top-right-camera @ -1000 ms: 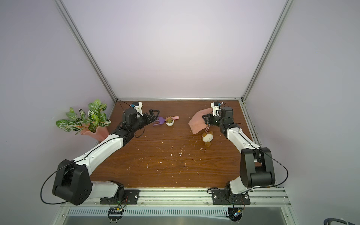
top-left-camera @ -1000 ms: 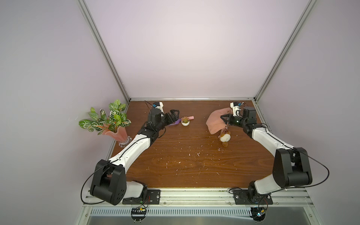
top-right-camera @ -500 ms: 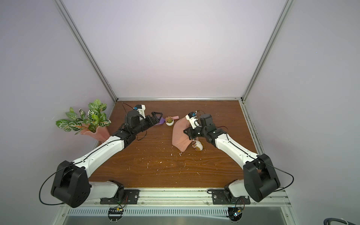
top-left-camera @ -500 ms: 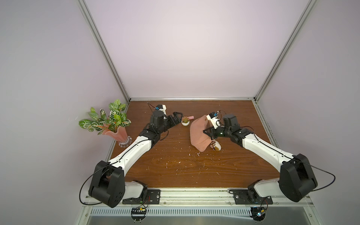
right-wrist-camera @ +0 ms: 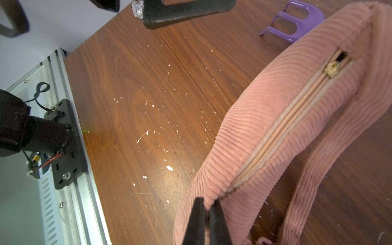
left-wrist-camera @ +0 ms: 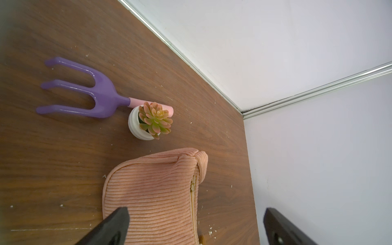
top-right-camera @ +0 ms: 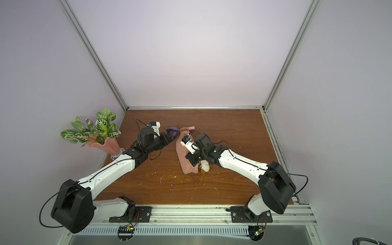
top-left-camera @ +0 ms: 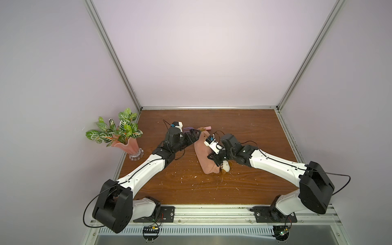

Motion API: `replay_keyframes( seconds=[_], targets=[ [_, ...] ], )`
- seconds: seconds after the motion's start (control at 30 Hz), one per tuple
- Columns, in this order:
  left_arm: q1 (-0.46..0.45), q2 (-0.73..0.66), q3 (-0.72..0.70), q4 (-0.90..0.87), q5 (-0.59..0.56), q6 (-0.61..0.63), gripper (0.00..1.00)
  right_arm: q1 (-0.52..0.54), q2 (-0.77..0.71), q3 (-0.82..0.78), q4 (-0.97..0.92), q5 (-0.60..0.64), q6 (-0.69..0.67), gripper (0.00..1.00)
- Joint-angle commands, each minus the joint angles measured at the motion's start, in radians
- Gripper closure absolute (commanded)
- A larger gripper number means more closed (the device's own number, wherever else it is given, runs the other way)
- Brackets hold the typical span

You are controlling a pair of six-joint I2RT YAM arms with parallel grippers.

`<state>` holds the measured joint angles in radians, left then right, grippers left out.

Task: Remove the decoration from the bag
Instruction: Place the bag at the center of the board.

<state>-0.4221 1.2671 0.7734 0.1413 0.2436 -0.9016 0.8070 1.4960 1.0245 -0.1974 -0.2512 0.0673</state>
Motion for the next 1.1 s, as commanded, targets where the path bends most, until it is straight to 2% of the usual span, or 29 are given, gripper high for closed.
replay_keyframes(
  seconds=[0.0,0.3,0.73,1.07],
  targets=[
    [-0.038,-0.003,-0.011,0.026,0.011,-0.018,0.01,0.029,-0.052,-0.021,-0.022,0.044,-0.021,1.0],
    [-0.097,0.051,-0.014,-0.064,-0.053,0.062,0.01,0.08,-0.057,-0.051,-0.025,0.049,-0.015,1.0],
    [-0.099,0.133,-0.026,-0.123,-0.135,0.158,0.0,0.087,-0.063,-0.079,0.015,0.115,0.001,1.0],
    [-0.099,0.141,-0.096,-0.021,-0.13,0.18,0.12,0.086,-0.09,-0.13,0.101,0.226,0.047,1.0]
  ],
)
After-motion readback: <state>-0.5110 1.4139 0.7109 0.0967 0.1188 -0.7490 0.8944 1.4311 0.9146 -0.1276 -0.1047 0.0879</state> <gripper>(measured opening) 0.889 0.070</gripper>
